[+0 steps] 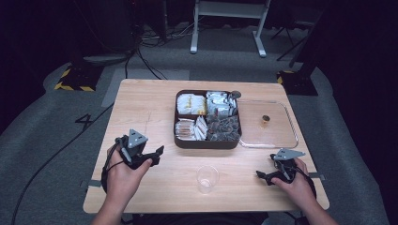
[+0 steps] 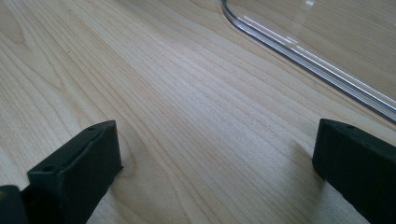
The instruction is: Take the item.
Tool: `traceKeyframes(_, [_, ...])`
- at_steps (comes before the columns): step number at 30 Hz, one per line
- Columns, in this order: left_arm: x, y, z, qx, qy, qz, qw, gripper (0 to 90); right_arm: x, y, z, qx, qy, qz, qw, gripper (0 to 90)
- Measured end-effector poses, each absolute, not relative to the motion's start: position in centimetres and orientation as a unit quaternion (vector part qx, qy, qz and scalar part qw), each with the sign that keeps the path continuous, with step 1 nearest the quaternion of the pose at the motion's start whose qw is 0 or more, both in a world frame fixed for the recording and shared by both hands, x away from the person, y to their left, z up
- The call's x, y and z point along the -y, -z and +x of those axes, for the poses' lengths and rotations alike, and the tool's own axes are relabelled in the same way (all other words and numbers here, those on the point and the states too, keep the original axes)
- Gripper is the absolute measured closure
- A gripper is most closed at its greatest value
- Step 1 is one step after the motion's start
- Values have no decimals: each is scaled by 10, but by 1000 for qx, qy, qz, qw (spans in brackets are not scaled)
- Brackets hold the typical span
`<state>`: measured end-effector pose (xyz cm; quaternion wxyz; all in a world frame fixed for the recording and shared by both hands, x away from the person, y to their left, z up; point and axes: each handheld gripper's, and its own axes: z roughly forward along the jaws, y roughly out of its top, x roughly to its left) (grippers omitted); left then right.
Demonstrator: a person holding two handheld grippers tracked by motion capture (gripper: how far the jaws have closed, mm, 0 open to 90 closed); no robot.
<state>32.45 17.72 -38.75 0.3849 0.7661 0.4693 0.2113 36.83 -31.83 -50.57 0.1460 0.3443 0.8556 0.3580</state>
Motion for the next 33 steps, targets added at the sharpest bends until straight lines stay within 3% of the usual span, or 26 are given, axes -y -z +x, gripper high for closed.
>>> traceKeyframes(27, [-125, 367, 397, -440, -204, 783, 390, 340, 318, 506, 368, -855, -358, 344, 146, 12])
traceKeyframes(33, [-117, 368, 424, -443, -173, 777, 411, 361, 318, 506, 368, -855, -358, 344, 146, 12])
